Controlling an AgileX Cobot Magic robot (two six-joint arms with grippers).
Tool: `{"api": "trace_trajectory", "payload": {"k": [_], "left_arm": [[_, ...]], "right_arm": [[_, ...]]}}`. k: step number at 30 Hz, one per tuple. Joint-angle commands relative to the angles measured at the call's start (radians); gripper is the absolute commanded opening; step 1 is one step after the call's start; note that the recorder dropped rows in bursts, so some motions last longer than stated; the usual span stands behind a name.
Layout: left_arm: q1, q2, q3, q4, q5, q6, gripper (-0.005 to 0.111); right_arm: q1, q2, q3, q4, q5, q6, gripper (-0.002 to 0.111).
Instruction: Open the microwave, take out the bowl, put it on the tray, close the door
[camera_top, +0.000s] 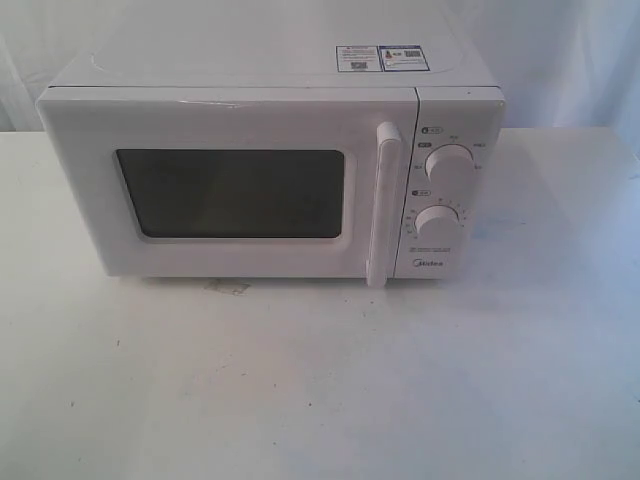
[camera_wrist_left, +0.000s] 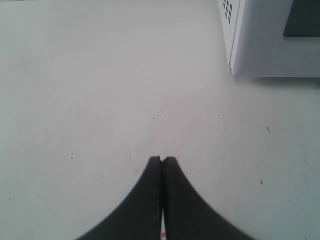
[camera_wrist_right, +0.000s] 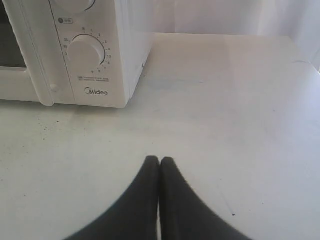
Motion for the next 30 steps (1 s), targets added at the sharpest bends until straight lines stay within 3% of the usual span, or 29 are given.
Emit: {"api": "trace_trajectory", "payload": {"k": [1,11,21,30], "left_arm": [[-0.001,-0.004,0.004,0.001,0.002,-0.005,0.0],[-0.001,-0.004,0.004,0.001,0.002,-0.005,0.0],[-0.001,-0.004,0.004,0.001,0.002,-0.005,0.0],[-0.001,-0.004,0.004,0.001,0.002,-0.005,0.0]], "right_arm": [[-0.002,-0.006,0.005,-0.001,-0.008,-0.003,0.0],[-0.002,-0.006,0.005,-0.006,-0.056,-0.024,0.0],[-0.002,-0.006,0.005,-0.006,-0.408,-0.043,0.0],[-0.002,-0.006,0.005,-0.006,-0.524,-0.043,0.0]]}}
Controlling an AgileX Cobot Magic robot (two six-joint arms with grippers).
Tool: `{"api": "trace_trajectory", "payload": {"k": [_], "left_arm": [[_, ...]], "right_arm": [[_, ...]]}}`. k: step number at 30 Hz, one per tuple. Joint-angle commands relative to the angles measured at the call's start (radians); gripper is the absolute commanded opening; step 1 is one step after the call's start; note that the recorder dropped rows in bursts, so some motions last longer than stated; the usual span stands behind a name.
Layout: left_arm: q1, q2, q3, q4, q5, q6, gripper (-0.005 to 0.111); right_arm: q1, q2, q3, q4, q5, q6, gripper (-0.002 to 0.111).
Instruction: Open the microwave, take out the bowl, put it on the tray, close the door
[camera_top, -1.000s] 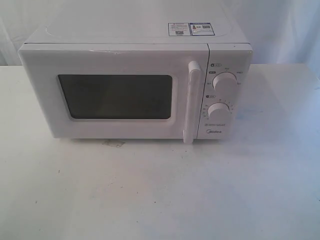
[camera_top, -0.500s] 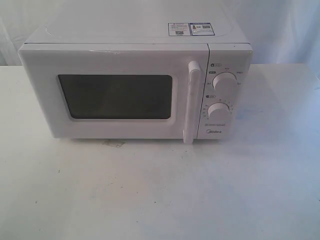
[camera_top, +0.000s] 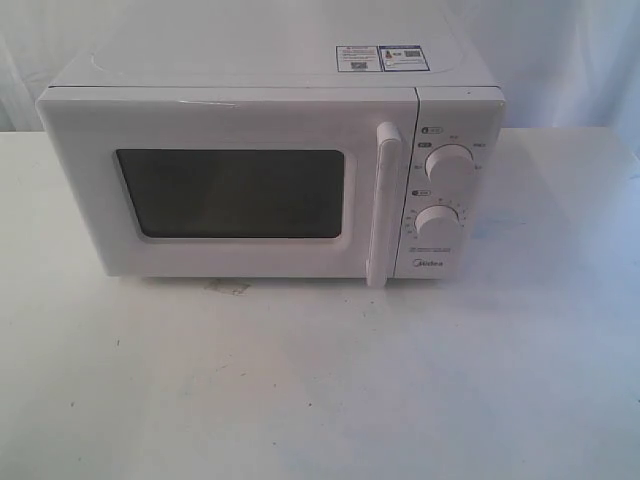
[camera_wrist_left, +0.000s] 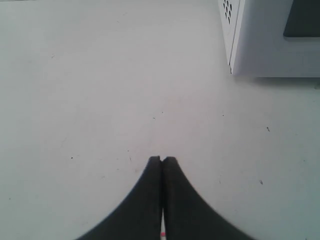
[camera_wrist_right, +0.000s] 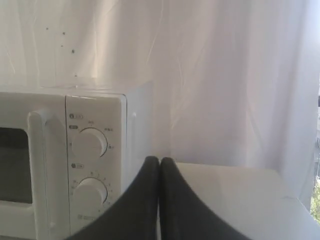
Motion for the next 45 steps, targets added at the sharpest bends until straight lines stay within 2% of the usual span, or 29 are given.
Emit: {"api": "trace_trajectory", "payload": {"k": [1,7,10,12,15,18,21,23,32,34,37,40,45], "left_arm": [[-0.001,-0.004,0.004,0.001,0.002,-0.005,0.0],[-0.001,-0.004,0.004,0.001,0.002,-0.005,0.0],[-0.001,-0.004,0.004,0.001,0.002,-0.005,0.0],[-0.001,-0.004,0.004,0.001,0.002,-0.005,0.0],[-0.001,-0.004,0.004,0.001,0.002,-0.005,0.0],[-0.001,-0.004,0.004,0.001,0.002,-0.005,0.0],[-0.001,-0.004,0.004,0.001,0.002,-0.005,0.0],[-0.001,-0.004,0.004,0.001,0.002,-0.005,0.0],[-0.001,-0.004,0.004,0.001,0.002,-0.005,0.0],[-0.001,-0.004,0.004,0.001,0.002,-0.005,0.0],[-0.001,-0.004,0.004,0.001,0.002,-0.005,0.0],[-0.001,-0.004,0.004,0.001,0.002,-0.005,0.0],[-0.001,-0.004,0.004,0.001,0.002,-0.005,0.0]], "right_arm": [[-0.002,-0.006,0.005,0.0,-0.12,-0.008,0.0],[-0.002,-0.006,0.005,0.0,-0.488,-0.008,0.0],[-0.002,-0.006,-0.048,0.0,-0.532,-0.014,0.0],[-0.002,-0.006,-0.121,0.0,-0.45,-0.055,0.0],[-0.002,0.016,-0.253,0.0,-0.215,-0.094,0.0],[-0.002,0.098,-0.401,0.0,0.14,-0.091,0.0],[-0.002,0.185,-0.489,0.0,0.416,-0.087,0.0],[-0.002,0.23,-0.506,0.0,0.478,-0.087,0.0],[-0.002,0.266,-0.501,0.008,0.45,-0.07,0.0],[-0.002,0.299,-0.479,0.008,0.315,-0.019,0.0],[-0.002,0.45,-0.477,0.011,0.16,0.084,0.0],[-0.001,0.649,-0.477,0.011,0.057,0.088,0.0],[0.084,0.933,-0.535,0.0,0.115,0.005,0.0]]}}
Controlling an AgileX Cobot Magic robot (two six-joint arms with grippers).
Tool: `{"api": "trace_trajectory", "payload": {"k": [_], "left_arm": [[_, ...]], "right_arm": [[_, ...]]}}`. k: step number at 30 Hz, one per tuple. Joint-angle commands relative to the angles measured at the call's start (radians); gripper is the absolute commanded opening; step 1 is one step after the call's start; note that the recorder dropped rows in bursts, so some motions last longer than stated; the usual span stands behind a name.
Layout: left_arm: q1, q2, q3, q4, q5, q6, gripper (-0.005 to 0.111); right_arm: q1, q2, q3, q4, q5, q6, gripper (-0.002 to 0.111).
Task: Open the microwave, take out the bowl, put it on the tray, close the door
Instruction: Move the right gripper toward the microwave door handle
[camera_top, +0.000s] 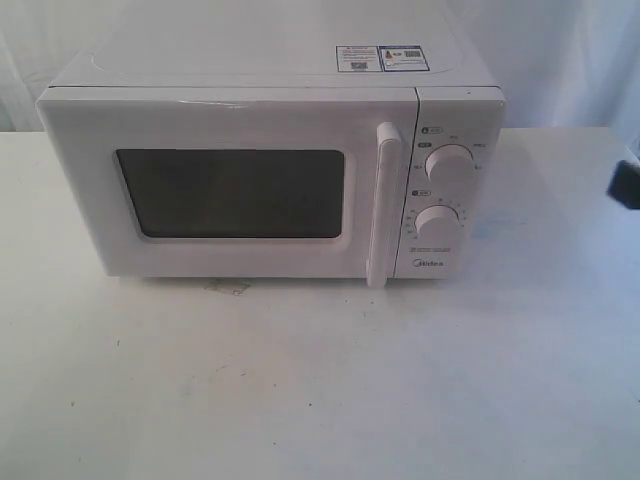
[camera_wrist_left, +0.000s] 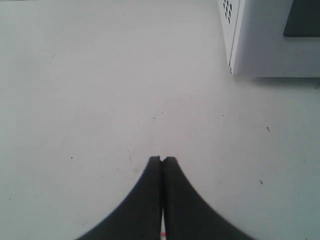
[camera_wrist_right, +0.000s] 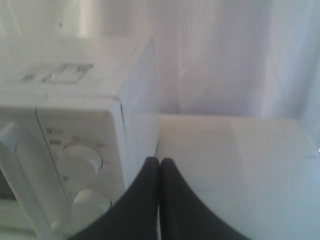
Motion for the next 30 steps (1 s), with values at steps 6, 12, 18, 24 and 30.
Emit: {"api": "trace_trajectory", "payload": {"k": [6,12,18,24,30], "left_arm": [[-0.001,-0.004,0.004,0.001,0.002,-0.005,0.0],[-0.001,-0.004,0.004,0.001,0.002,-0.005,0.0],[-0.001,-0.004,0.004,0.001,0.002,-0.005,0.0],[-0.001,-0.004,0.004,0.001,0.002,-0.005,0.0],[-0.001,-0.004,0.004,0.001,0.002,-0.005,0.0]], "right_arm": [[0.22,0.256,-0.136,0.005,0.169,-0.262,0.0],[0.267,0.255,-0.256,0.42,0.483,-0.776,0.0],[0.265,0.255,-0.351,0.837,0.774,-1.344,0.0],[0.18,0.265,-0.368,0.827,0.598,-1.304,0.0],[-0.133,0.422,-0.481,0.902,0.688,-1.196,0.0]]}}
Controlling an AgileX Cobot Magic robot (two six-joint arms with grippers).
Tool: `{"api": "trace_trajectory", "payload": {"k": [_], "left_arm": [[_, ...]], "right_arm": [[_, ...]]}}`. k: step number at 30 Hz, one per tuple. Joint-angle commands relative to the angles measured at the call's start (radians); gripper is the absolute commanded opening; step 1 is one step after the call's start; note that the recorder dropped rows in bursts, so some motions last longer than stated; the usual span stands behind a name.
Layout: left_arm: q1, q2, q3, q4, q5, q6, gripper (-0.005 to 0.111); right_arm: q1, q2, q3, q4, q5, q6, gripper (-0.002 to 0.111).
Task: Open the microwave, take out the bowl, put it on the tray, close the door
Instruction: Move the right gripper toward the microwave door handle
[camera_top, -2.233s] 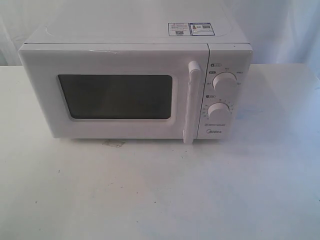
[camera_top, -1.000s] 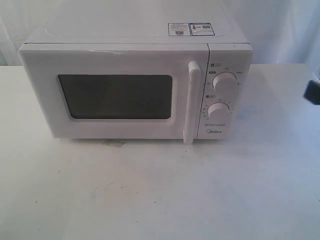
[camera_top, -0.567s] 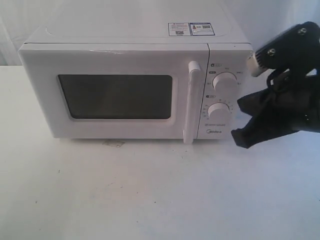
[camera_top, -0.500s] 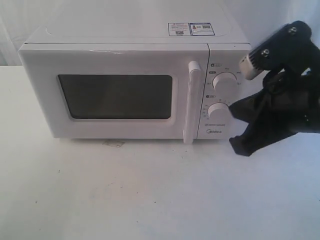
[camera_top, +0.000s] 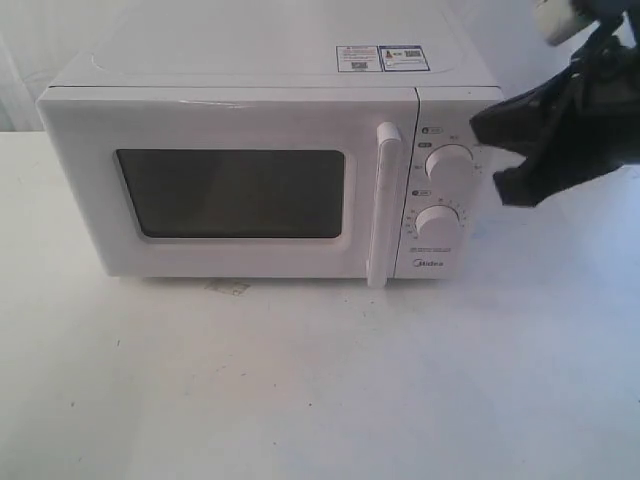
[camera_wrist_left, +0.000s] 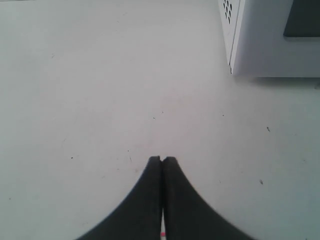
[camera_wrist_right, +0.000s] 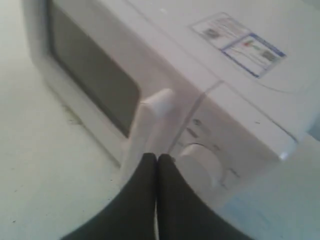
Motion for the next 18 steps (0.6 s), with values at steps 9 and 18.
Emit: {"api": "trace_trajectory", "payload": {"k": [9,18], "left_arm": [[-0.001,-0.004,0.004,0.001,0.002,-0.005,0.0],[-0.001,-0.004,0.004,0.001,0.002,-0.005,0.0]], "right_arm": [[-0.215,0.352,-0.169,0.392,0.656,-0.24,0.0],[-0.162,0.352,-0.098,0.398,0.656,-0.316,0.0]]}}
